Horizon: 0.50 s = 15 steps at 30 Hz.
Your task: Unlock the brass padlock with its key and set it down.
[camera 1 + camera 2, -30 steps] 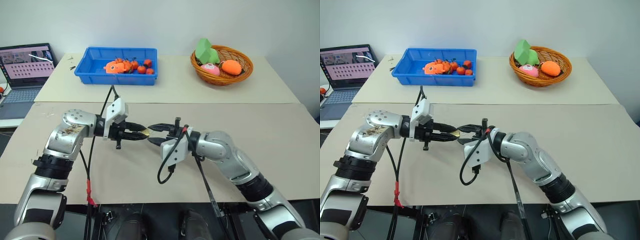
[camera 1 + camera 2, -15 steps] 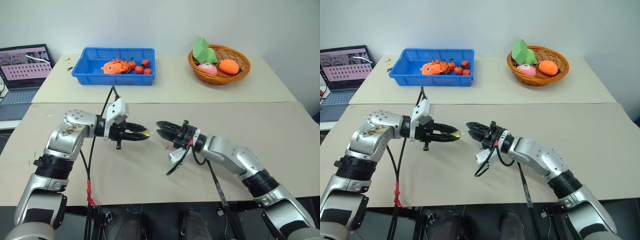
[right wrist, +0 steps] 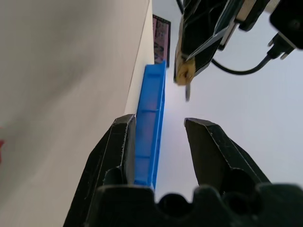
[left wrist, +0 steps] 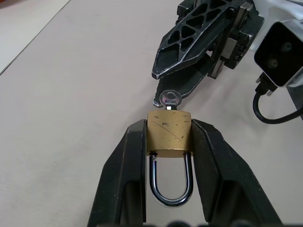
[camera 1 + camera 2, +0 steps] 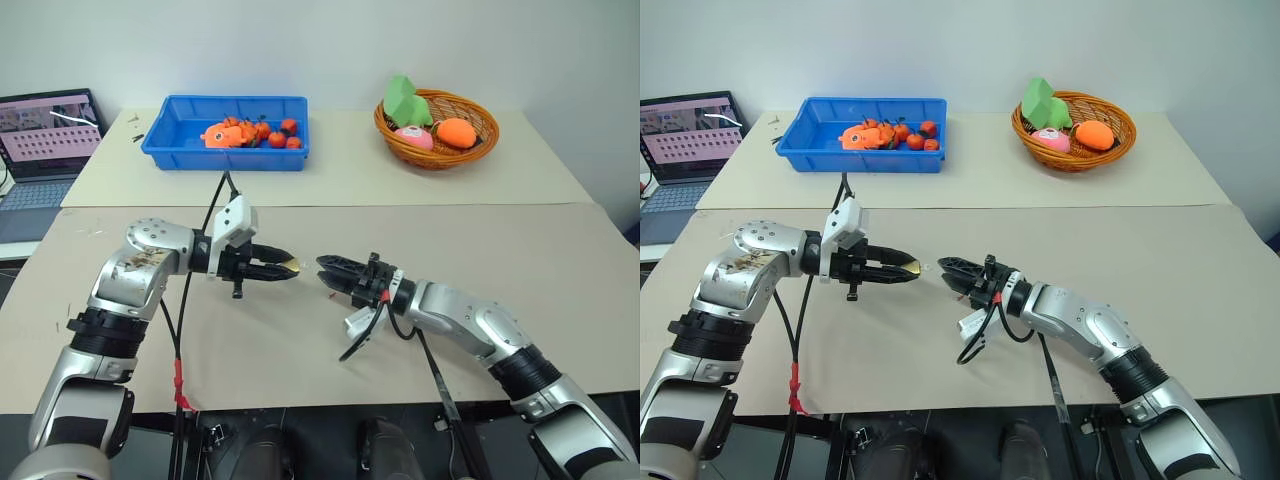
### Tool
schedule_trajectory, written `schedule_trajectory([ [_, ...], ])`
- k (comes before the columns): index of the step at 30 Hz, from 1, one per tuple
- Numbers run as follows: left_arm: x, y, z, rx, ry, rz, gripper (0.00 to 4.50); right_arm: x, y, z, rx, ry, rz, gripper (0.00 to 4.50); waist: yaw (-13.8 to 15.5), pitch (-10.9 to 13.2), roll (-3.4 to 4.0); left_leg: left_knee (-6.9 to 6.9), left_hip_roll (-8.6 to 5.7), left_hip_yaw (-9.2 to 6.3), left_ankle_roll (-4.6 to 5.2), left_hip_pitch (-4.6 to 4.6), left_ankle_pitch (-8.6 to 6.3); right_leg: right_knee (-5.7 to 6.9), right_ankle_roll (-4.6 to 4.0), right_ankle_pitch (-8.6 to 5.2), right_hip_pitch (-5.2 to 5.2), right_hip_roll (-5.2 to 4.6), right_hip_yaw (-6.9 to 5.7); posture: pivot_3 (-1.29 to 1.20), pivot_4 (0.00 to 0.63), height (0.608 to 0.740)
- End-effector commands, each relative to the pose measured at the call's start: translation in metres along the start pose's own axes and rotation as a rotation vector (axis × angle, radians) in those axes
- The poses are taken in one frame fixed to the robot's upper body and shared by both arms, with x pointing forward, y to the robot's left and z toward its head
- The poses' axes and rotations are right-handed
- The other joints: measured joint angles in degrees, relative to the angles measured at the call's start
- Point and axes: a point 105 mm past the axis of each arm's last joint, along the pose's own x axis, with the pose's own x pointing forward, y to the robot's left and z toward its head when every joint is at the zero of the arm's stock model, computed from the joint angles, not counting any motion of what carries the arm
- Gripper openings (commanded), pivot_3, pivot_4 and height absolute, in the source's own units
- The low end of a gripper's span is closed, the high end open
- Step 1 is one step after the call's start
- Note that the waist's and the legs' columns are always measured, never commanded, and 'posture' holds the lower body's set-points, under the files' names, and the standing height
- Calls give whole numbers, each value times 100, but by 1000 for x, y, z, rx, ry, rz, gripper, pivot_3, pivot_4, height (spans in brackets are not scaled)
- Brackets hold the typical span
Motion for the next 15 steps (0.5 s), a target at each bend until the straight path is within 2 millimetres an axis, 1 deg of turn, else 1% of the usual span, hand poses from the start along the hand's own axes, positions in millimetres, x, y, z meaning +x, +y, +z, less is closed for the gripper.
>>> schedule_trajectory([
  [1, -3, 3, 14, 50, -16, 10, 848, 8, -23, 9, -35, -43, -63, 2086, 1, 0, 0, 0, 0, 0, 0, 0, 0, 0, 0, 0, 0, 0, 0, 0, 150, 684],
  [6, -3, 3, 14, 52, -17, 13, 848, 13, -28, 11, -51, -54, -71, 2086, 4, 0, 0, 0, 0, -1, 0, 0, 0, 0, 0, 0, 0, 0, 0, 0, 150, 684],
  [15, -3, 3, 14, 57, -17, 13, 848, 20, -29, 16, -55, -70, -74, 2086, 3, 0, 0, 0, 0, -1, 0, 0, 0, 1, 0, 0, 0, 0, -1, 0, 150, 684],
])
